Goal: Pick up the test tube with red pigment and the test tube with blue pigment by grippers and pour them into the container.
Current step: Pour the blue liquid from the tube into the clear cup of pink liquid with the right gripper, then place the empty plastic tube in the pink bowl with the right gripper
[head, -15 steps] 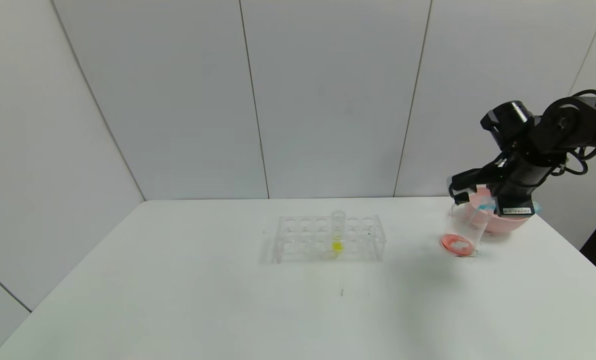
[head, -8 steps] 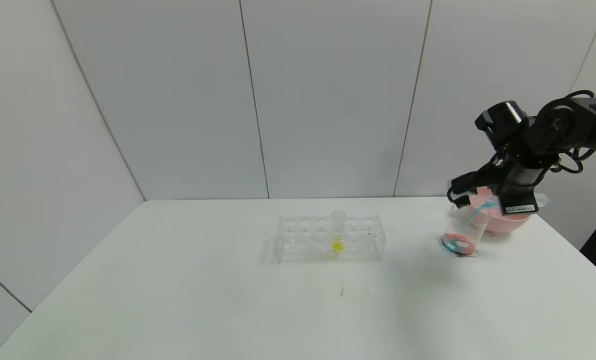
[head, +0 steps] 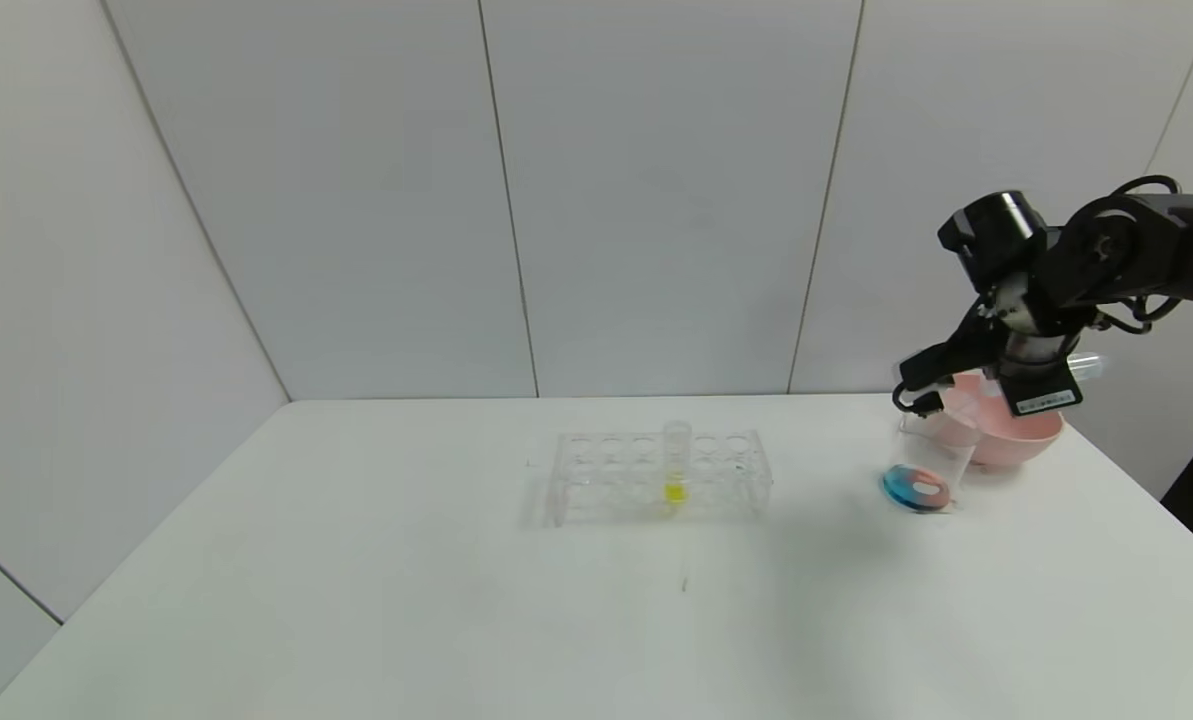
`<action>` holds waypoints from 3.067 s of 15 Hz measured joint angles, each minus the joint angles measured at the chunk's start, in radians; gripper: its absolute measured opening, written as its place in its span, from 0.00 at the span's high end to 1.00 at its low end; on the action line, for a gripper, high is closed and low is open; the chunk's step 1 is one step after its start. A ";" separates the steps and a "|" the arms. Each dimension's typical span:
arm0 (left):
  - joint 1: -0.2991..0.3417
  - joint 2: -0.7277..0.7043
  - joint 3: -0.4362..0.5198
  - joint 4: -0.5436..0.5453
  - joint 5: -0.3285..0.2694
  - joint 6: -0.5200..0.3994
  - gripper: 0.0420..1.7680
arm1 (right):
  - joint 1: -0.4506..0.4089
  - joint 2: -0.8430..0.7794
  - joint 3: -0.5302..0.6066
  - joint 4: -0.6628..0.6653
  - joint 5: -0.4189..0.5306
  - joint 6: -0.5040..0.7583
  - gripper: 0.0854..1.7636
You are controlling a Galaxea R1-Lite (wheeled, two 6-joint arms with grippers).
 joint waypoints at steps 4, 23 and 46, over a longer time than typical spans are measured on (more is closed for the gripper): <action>0.000 0.000 0.000 0.000 0.000 0.000 0.00 | 0.020 -0.005 0.000 -0.002 -0.046 -0.051 0.76; 0.000 0.000 0.000 0.000 0.000 0.000 0.00 | -0.145 -0.167 0.043 0.012 0.693 0.307 0.76; 0.000 0.000 0.000 0.000 0.000 0.000 0.00 | -0.458 -0.463 0.966 -1.273 0.912 1.626 0.76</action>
